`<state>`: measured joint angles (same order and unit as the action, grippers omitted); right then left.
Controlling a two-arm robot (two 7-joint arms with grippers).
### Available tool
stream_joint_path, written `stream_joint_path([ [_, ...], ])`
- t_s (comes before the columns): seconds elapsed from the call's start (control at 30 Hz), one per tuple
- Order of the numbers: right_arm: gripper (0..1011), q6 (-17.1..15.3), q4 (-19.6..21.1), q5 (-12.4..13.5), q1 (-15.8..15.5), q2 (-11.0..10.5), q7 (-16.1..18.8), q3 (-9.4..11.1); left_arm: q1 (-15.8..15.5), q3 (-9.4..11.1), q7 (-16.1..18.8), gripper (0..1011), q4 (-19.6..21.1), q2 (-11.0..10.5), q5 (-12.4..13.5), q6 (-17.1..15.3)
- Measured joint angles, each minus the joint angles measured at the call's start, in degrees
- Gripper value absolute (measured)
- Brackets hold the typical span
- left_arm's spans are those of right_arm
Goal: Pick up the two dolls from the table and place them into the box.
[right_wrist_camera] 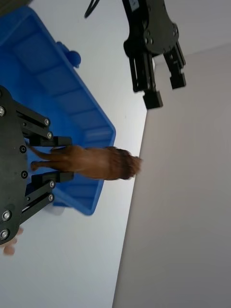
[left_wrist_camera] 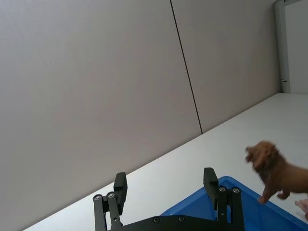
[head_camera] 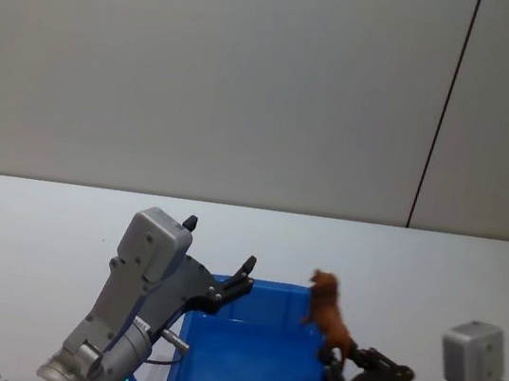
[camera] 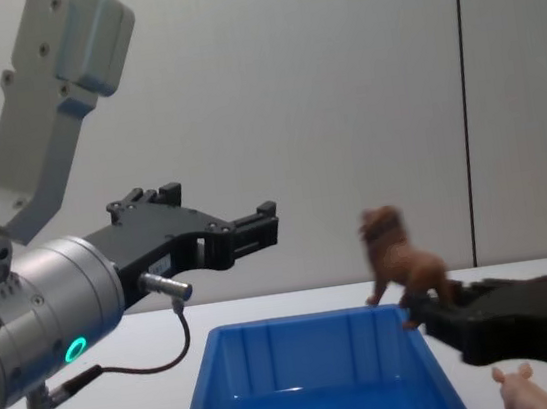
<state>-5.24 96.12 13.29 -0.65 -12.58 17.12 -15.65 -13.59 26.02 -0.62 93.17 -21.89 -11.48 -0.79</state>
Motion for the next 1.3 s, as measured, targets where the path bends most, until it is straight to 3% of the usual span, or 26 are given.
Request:
stream_joint_path([
  [0.2, 414, -1.63, -1.05, -0.85, 1.91, 1.59, 2.48, -1.12, 0.0, 0.0, 0.0, 1001, 0.0, 0.0, 0.0, 0.0],
  [0.4, 630, -3.04, -1.73, -1.25, 2.94, 2.35, 2.69, -1.5, 0.0, 0.0, 0.0, 1001, 0.0, 0.0, 0.0, 0.0],
  [0.43, 630, -3.18, -1.77, -1.29, 3.01, 2.39, 2.59, -1.52, 0.0, 0.0, 0.0, 1001, 0.0, 0.0, 0.0, 0.0],
  [0.53, 770, -3.65, -1.86, -1.42, 3.19, 2.5, 1.91, -1.52, 0.0, 0.0, 0.0, 1001, 0.0, 0.0, 0.0, 0.0],
  [0.87, 1001, -4.02, -0.41, -2.01, 2.02, 1.65, -2.79, -0.85, 0.0, 0.0, 0.0, 1001, 0.0, 0.0, 0.0, 0.0],
  [1.3, 1001, -5.35, 4.56, -2.18, -2.65, -1.15, -11.1, 0.65, 0.0, 0.0, 0.0, 1001, 0.0, 0.0, 0.0, 0.0],
])
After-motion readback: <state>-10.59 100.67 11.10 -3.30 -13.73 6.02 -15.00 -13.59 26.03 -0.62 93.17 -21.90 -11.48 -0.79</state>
